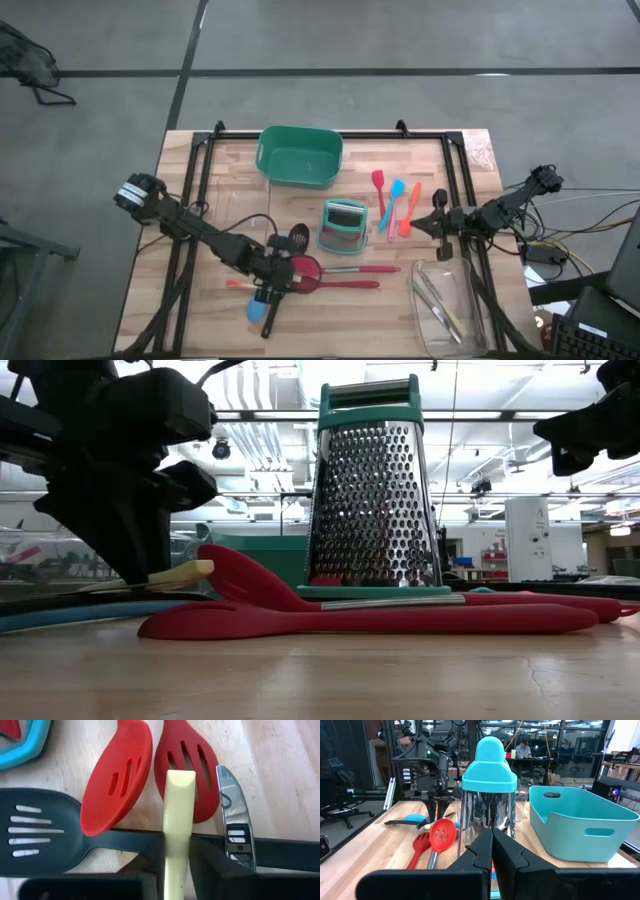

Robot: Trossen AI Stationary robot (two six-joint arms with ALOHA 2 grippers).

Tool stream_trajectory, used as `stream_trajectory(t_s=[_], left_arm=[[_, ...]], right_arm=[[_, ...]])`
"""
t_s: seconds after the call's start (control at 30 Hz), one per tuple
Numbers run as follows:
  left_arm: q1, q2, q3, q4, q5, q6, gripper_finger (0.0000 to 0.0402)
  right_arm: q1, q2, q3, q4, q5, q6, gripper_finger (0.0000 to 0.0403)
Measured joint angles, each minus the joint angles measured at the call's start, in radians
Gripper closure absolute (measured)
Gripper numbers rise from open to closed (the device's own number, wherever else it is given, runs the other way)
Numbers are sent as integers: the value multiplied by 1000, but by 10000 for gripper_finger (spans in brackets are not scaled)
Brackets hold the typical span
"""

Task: Pick & Place Kitchen Items
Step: Put the yellow table knife into the bottom transparent bin

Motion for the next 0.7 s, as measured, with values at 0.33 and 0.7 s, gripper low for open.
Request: stream_trajectory(t_s=[0.33,0.7], left_arm=[[0,1,48,0,45,28,396],[0,-1,49,7,47,-23,357]], right_arm=[[-1,0,0,1,0,0,394],[0,0,0,0,-1,23,394]])
